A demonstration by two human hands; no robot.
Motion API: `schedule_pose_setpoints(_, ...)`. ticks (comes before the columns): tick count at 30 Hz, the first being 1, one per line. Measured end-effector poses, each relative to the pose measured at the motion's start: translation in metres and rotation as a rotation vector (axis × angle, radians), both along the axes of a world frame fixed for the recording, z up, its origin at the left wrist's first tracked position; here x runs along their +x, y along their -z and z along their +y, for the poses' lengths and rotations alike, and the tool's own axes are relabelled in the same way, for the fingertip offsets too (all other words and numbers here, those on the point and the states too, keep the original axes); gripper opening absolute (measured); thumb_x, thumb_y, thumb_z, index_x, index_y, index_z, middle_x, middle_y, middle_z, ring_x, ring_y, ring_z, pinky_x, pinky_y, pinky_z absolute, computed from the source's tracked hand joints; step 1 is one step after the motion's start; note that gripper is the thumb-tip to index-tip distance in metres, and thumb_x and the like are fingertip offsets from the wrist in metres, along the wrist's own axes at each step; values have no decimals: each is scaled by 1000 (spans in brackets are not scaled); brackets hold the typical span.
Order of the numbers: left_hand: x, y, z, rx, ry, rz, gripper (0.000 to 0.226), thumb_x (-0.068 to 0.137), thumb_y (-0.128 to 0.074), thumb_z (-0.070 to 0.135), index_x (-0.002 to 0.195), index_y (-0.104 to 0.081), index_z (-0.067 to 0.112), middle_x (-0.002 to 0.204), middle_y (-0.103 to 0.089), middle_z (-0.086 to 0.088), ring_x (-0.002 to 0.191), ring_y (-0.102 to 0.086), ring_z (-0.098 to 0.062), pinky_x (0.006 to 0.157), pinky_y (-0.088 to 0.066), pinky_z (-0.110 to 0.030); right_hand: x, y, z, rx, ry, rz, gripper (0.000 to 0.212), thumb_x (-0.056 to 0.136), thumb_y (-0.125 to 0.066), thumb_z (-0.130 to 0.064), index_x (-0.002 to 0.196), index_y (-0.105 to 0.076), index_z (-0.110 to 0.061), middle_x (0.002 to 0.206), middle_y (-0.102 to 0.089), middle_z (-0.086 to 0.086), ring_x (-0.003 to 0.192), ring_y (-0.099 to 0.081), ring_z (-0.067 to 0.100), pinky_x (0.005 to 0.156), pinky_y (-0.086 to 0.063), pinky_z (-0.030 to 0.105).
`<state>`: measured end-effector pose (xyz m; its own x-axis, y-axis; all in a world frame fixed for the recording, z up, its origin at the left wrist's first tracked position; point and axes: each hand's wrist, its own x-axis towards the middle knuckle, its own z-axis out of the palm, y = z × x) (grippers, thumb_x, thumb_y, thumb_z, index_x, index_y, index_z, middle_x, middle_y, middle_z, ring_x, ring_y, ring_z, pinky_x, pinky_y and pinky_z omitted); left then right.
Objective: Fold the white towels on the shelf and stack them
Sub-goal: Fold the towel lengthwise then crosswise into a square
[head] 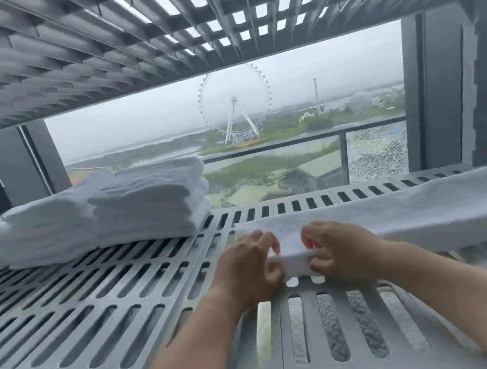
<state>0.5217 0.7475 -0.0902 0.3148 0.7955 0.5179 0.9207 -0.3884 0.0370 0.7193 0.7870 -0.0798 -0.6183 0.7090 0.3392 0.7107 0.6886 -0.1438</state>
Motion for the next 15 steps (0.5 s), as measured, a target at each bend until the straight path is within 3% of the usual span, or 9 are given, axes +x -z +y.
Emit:
schedule_pose_setpoints(4,1,-1,0,31,24,-9,18,80,-54,20,98,-52,22,86,-42,10,80,-46,-14,66,-32,-24,6,6,2,100,-23,67,21,85,-57,-27,80,-37,-24,79,-45,-8,66,-47,17,57,-38,28)
schedule_pose_setpoints(7,-2,-8,-4,144,85,-102,17,79,-57,10,94,-59,15,90,-53,2,73,-56,-18,59,-40,-25,3,6,1,251,-47,167,28,87,-59,-25,80,-32,-21,74,-38,-9,57,-40,18,50,-31,30)
schedule_pose_setpoints(10,-5,-12,-10,214,147,-213,12,71,-60,13,83,-62,17,79,-54,6,62,-53,-15,54,-42,-24,3,2,-4,324,-80,197,35,79,-65,-19,76,-31,-25,67,-35,-12,50,-34,14,45,-24,27)
schedule_pose_setpoints(15,-9,-11,-13,-129,231,-161,14,61,-59,26,69,-49,32,60,-46,15,55,-44,-5,54,-35,-22,6,3,-10,186,-110,78,36,68,-64,-29,61,-28,-34,53,-39,-14,47,-34,-1,46,-23,18)
